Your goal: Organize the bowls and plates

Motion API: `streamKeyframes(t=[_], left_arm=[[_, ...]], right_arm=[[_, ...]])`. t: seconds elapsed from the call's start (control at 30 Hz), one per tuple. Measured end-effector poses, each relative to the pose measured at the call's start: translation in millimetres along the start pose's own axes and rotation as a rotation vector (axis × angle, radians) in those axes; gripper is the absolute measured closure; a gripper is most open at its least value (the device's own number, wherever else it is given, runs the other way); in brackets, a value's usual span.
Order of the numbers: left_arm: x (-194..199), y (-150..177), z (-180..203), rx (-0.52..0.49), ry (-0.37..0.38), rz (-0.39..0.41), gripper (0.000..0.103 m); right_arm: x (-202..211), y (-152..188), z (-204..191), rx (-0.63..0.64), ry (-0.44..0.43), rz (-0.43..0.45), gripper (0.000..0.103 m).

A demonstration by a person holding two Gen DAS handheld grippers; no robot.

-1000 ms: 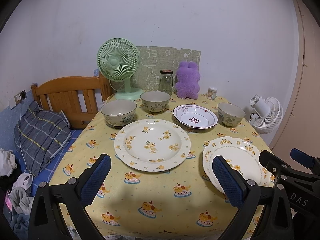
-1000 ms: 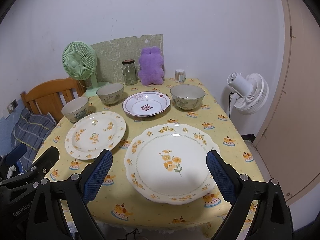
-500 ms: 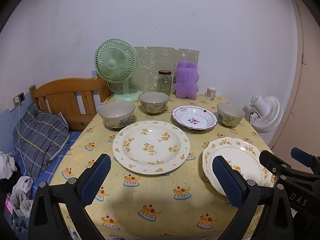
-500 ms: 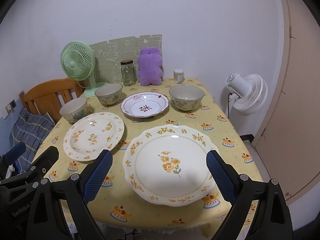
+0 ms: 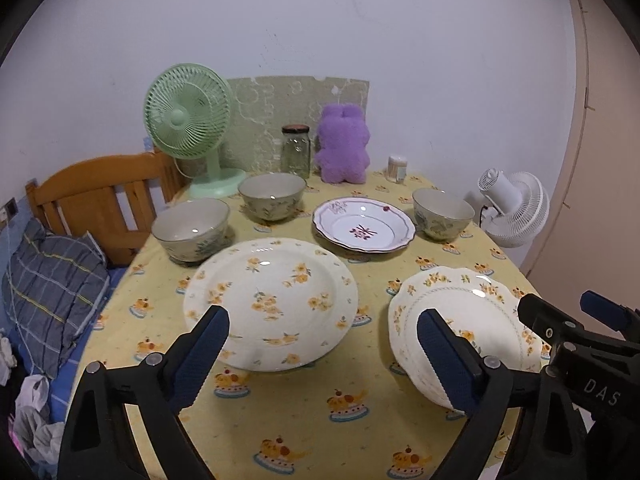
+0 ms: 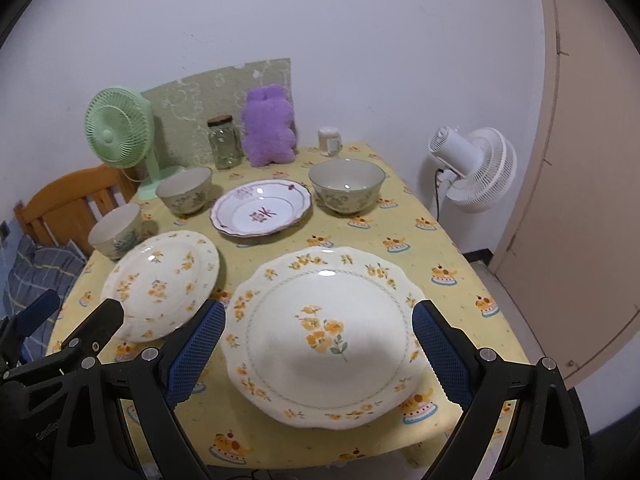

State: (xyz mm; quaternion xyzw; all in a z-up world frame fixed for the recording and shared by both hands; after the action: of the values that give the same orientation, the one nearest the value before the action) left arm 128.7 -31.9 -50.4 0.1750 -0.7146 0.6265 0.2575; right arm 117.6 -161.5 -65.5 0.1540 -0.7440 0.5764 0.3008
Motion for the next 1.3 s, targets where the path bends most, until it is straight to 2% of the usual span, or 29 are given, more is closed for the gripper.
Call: streamKeyframes(t=[0.2, 0.43, 0.77, 1.07, 1.17, 1.3], left_arm=[[-27, 1, 19, -0.012, 0.05, -0.066, 0.011], [-59, 5, 50, -0.019, 0.066, -0.153, 0.013], [-99, 21, 85, 0.027, 0.031, -0.286, 0.013], [-125, 41, 95, 0.09, -0.009, -0.391, 0.019], [-130, 47, 97, 0.111, -0.019, -0.418, 0.022], [-134, 49, 104, 0.11, -0.011, -0.434, 0.031]], right_arm=[[-15, -5, 14, -0.011, 0.05, -0.024, 0.01], [-53, -12, 40, -0.008, 0.066, -0.101, 0.013], [-111, -11, 70, 0.038, 0.045, -0.25, 0.015], [-150, -2, 85, 0.084, 0.022, -0.354, 0.016], [-160, 3, 85, 0.098, 0.008, -0.384, 0.02], [-171, 11, 86, 0.104, -0.018, -0.438, 0.032]])
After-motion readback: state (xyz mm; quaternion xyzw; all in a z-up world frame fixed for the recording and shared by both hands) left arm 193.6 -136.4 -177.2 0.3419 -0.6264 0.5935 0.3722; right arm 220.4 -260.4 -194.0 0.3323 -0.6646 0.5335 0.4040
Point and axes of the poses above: each gripper's, at about its wrist camera, not at the fingertips, and x roughly against the way its jaws point, z to its right, y to its underside, the point moved 8 cm from there along -x, roughly the way its jaws point, and after that the axes turned 10 degrees about -x, right-handed, at the moved point
